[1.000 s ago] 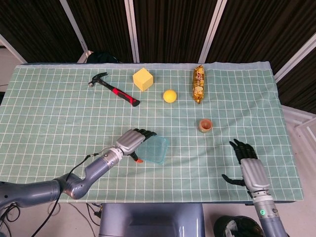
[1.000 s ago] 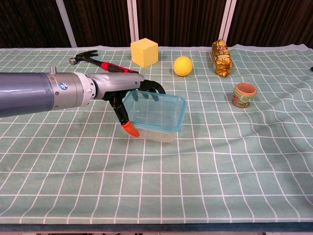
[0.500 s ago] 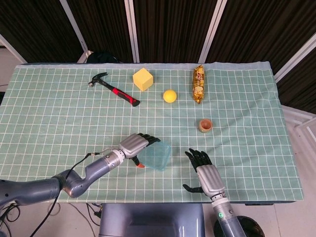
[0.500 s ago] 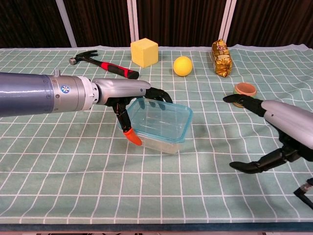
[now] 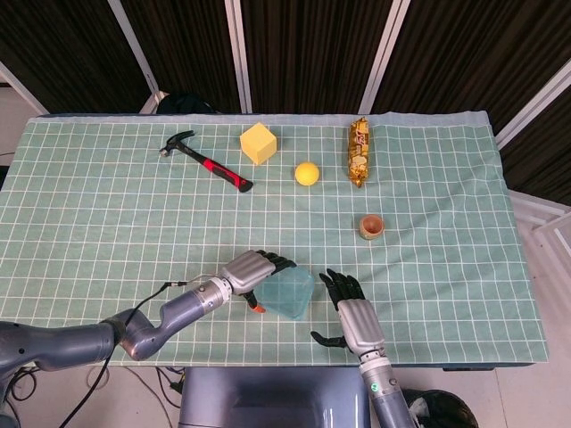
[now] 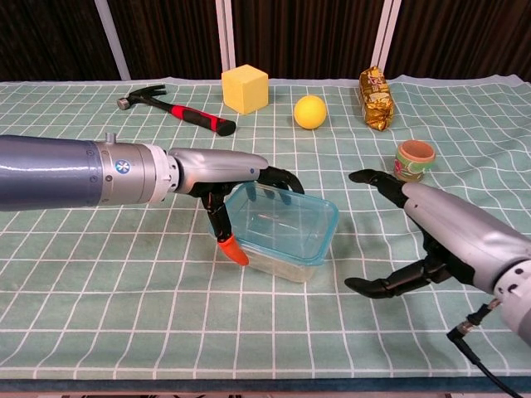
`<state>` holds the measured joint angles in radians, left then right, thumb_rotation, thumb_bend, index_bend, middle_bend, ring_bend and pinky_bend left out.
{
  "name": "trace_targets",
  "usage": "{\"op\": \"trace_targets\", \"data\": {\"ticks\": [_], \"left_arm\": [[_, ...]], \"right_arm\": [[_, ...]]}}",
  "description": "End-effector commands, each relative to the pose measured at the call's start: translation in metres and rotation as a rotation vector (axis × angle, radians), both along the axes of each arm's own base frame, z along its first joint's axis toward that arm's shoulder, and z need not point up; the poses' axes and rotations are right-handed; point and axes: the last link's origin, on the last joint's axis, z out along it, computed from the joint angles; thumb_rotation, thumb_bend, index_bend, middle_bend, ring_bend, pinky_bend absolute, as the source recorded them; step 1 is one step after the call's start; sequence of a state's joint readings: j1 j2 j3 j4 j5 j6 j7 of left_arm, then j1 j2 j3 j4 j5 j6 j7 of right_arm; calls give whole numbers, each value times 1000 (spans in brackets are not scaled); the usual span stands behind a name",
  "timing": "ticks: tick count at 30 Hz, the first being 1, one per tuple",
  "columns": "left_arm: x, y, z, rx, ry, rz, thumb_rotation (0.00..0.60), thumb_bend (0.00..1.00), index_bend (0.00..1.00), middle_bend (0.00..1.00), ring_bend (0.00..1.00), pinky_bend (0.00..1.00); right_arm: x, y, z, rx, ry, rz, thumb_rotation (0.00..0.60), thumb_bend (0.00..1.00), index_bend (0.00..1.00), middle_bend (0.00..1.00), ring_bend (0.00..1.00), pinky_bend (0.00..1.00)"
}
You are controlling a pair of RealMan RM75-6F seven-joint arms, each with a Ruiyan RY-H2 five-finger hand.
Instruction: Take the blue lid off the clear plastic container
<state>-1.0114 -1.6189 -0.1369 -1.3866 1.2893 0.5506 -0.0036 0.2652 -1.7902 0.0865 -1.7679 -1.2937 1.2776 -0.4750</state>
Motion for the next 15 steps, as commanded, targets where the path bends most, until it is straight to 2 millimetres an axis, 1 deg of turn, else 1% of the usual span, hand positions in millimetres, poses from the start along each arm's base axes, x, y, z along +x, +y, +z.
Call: {"op": "trace_targets", "data": {"ticks": [1, 8, 15], "left_arm": [[1, -1, -1, -3, -2, 2, 600, 103, 298, 311, 304, 384], [4, -4, -4, -14, -2, 5, 600, 102, 297, 311, 304, 385], [6, -7, -4, -28, 14, -7, 600, 103, 297, 311, 304, 386]], "right_arm": [[3, -1, -5, 0, 2, -1, 600, 276, 0, 0, 0, 0], [7, 3, -12, 15, -8, -10, 600, 277, 0, 0, 0, 0], [15, -1, -20, 6, -27, -9, 600, 277, 0, 0, 0, 0]]}}
